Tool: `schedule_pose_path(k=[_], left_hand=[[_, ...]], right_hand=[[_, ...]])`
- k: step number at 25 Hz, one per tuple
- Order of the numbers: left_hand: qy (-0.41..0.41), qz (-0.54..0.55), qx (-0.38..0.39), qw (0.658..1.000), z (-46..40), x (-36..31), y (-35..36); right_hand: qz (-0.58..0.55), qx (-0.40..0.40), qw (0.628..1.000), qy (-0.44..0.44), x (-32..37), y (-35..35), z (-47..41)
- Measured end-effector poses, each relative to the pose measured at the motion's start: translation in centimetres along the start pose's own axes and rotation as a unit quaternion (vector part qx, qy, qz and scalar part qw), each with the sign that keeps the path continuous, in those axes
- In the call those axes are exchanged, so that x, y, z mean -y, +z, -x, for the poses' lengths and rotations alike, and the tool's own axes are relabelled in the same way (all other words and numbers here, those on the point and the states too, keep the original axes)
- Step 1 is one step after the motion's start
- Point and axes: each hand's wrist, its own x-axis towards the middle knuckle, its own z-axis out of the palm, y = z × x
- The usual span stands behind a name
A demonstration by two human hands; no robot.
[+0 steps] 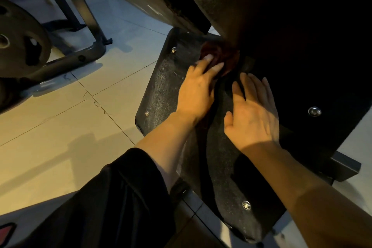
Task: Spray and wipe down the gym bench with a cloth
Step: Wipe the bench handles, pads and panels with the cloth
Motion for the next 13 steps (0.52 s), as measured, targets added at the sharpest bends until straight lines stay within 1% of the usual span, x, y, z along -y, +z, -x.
schedule_pose_path(k=[2, 3, 4, 6, 7, 8, 9, 10, 11, 12, 13], left_hand=[[-0.151, 0.023, -0.041, 0.987, -0.8, 1.1, 0.0], [-0.184, 0.026, -0.058, 0.981, -1.0, 0.9, 0.0], [-0.154, 0.023, -0.073, 0.985, -1.3, 0.3, 0.1], [-0.007, 0.043, -0.047, 0.998, -1.8, -0.9, 0.4], [0.053, 0.036, -0.035, 0.997, -1.9, -0.9, 0.4], [0.077, 0.027, -0.027, 0.996, -2.2, -0.5, 0.2], [0.059, 0.021, -0.023, 0.998, -2.5, 0.4, 0.1], [0.002, 0.016, -0.026, 1.000, -2.7, 1.6, 0.1], [-0.091, 0.019, -0.038, 0.995, -2.7, 3.0, 0.2], [-0.180, 0.021, -0.054, 0.982, -2.4, 4.2, 0.2], [-0.240, 0.025, -0.057, 0.969, -1.9, 4.7, 0.1]], right_hand=[[0.012, 0.001, 1.000, -0.002, 0.3, 0.3, -0.4], [0.017, 0.005, 1.000, -0.005, 0.6, 0.5, -0.5], [0.018, 0.009, 1.000, -0.008, 0.8, 0.5, -0.7], [0.014, 0.013, 1.000, -0.007, 1.1, 0.6, -1.2], [0.017, 0.014, 1.000, -0.006, 1.2, 0.7, -1.4], [0.022, 0.014, 1.000, -0.009, 1.1, 0.8, -1.5], [0.029, 0.010, 0.999, -0.016, 1.0, 1.0, -1.6], [0.035, 0.007, 0.999, -0.027, 0.8, 1.1, -1.6], [0.040, 0.006, 0.998, -0.037, 0.6, 1.2, -1.7], [0.042, 0.009, 0.998, -0.042, 0.6, 1.3, -1.7], [0.040, 0.015, 0.998, -0.042, 0.8, 1.3, -1.8]])
